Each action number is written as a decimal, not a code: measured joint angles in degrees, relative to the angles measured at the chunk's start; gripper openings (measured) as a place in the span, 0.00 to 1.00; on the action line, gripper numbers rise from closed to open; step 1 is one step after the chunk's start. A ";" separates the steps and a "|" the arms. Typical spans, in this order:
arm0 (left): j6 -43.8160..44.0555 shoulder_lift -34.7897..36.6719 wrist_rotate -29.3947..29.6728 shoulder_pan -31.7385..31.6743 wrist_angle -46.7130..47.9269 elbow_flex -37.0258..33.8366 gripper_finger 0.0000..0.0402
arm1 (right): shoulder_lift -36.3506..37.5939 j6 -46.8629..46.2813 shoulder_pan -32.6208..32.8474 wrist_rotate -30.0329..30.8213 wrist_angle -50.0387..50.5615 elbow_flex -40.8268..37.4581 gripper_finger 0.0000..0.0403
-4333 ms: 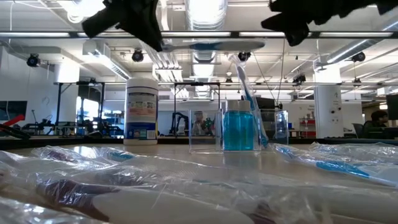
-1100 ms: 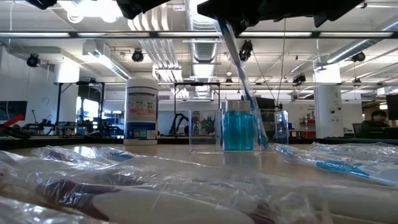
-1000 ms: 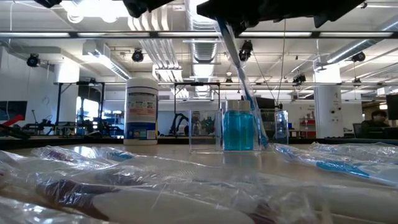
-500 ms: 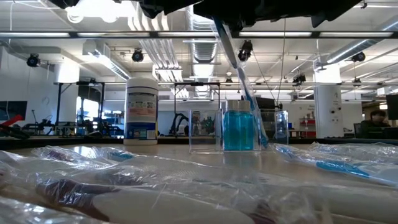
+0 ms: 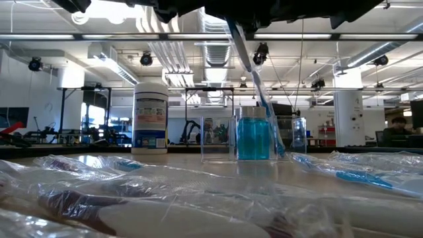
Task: Pick & Place toothbrushing station
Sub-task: Put the blue toothbrush into the transparent organizer
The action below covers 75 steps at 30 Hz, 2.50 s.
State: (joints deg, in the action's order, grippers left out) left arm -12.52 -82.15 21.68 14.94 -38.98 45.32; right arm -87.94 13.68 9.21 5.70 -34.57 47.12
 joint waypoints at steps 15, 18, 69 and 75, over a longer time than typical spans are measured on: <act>-2.62 0.02 -0.40 0.02 -2.88 0.00 0.03 | 0.40 -3.00 0.02 -0.16 2.51 0.02 0.28; -2.42 0.89 -0.18 0.02 -2.32 0.00 0.03 | 0.93 -3.47 0.02 -0.16 3.55 0.02 0.38; 32.38 -7.81 -10.26 -17.09 -0.46 -9.24 0.03 | 41.05 -11.55 0.02 0.36 -10.78 -42.14 0.02; 35.13 -8.68 -9.65 -17.60 -0.66 -9.14 0.03 | 41.00 -11.77 0.02 0.36 -10.79 -42.01 0.02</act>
State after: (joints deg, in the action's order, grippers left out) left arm 22.61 -90.83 12.03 -2.66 -39.65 36.18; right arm -46.94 1.91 9.23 6.07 -45.35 5.10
